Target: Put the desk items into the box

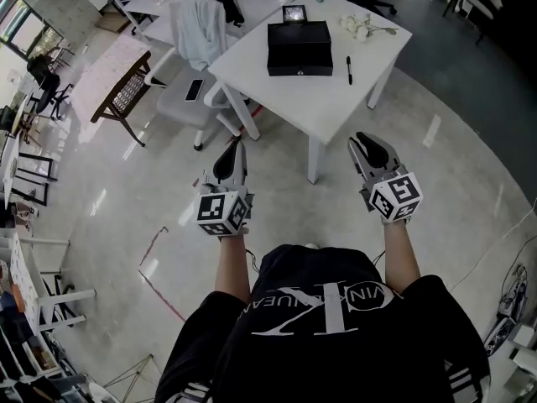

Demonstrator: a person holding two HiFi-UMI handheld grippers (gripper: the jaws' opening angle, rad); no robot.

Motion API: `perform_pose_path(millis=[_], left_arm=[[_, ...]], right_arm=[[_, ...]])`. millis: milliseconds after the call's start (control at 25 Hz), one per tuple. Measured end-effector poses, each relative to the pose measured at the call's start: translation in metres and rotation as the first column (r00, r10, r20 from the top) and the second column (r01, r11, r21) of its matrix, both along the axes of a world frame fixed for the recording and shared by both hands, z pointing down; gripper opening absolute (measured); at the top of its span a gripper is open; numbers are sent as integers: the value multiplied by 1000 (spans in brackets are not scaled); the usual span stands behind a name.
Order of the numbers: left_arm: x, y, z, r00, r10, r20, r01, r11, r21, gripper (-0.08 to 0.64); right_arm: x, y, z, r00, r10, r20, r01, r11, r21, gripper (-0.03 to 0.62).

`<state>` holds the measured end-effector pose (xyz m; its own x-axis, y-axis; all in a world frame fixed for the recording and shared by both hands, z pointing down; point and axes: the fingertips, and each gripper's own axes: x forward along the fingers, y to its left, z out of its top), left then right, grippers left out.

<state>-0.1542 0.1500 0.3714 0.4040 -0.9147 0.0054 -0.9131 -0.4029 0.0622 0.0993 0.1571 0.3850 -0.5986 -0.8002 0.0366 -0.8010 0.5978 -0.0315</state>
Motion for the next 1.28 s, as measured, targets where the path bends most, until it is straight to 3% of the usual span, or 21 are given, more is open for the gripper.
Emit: perform_pose_path(millis=[200,520,840,1280], left_arm=[[14,-10,-7,1000,27,0,-27,999,19,11],[11,-33,15,999,29,-16,-30,999,-35,11],[26,-93,19,995,92,-24,-93,995,-28,11],[37,-183,28,989,145,-38,-147,986,-72,11]], right_arm=[[9,-7,-2,1000,12,-12,-12,1000,0,66],[11,-24,12,1000,28,-11,-28,999,-40,75],[20,-70,21,997,70,-12,-71,996,-62,77],[28,-150,25,993,116,-27,-119,987,-110,78]])
